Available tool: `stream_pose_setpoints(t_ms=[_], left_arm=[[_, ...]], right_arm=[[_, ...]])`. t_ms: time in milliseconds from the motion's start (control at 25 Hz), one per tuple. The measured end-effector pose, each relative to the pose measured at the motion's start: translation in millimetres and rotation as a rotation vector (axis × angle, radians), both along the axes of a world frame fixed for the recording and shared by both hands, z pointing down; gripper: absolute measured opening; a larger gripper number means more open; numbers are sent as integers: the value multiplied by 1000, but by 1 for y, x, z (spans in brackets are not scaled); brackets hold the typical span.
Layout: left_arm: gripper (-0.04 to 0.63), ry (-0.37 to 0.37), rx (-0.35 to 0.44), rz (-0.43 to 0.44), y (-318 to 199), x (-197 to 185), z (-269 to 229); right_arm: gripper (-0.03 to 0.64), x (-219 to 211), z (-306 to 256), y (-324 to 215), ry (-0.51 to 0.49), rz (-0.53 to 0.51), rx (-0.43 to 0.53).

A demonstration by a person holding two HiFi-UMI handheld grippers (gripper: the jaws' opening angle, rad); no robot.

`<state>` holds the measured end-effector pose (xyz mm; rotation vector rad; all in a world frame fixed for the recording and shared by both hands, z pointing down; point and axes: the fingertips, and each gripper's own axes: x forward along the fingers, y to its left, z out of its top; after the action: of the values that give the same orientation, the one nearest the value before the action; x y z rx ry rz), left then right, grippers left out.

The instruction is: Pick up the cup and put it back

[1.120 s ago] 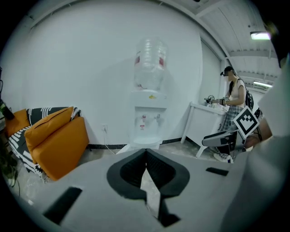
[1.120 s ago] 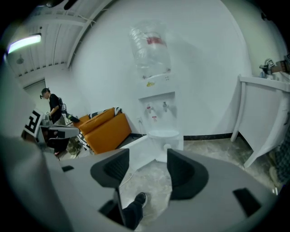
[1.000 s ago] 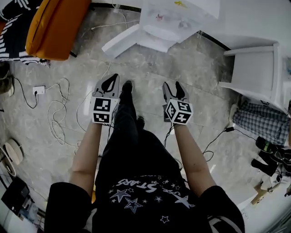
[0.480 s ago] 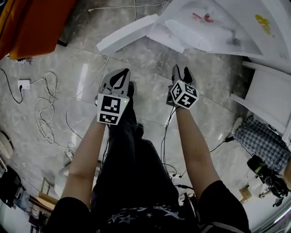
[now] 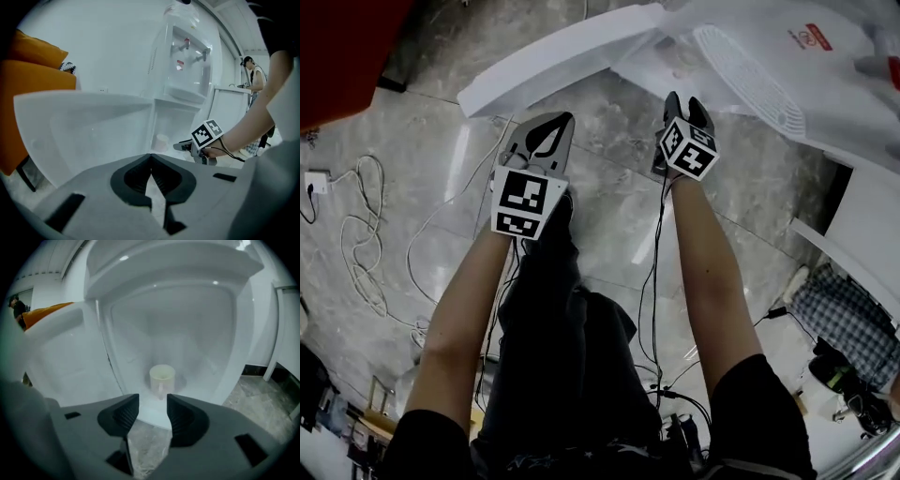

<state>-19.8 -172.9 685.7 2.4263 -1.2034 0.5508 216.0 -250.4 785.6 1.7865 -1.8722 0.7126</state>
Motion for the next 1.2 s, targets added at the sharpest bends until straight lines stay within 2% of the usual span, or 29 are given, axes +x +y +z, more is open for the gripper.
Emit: stream_pose_setpoints(t_ms=[240, 400, 520, 600, 640, 680, 800, 960, 1200], left_arm=[[9, 19, 46, 17, -24, 6, 48], [9, 23, 80, 39, -28, 9, 65], [9, 34, 100, 37, -30, 11, 74], [9, 37, 114, 41, -30, 15, 78], [9, 37, 123, 44, -31, 17, 79], [9, 36, 132, 46, -32, 19, 79], [9, 44, 143, 43, -30, 23, 76], [9, 47, 135, 42, -19, 20, 58], [9, 32, 87, -11, 3, 1, 1]], right_arm=[[181, 11, 49, -53, 17, 63, 33], [173, 17, 65, -64, 35, 111, 59], [164, 29, 73, -67, -6, 194, 84], [146, 35, 74, -70, -11, 212, 102], [132, 39, 73, -71, 7, 212, 110], [59, 43, 70, -72, 31, 212, 120], [52, 49, 60, -73, 63, 178, 133], [48, 54, 44, -56, 70, 151, 103], [43, 25, -9, -6, 37, 30, 64]])
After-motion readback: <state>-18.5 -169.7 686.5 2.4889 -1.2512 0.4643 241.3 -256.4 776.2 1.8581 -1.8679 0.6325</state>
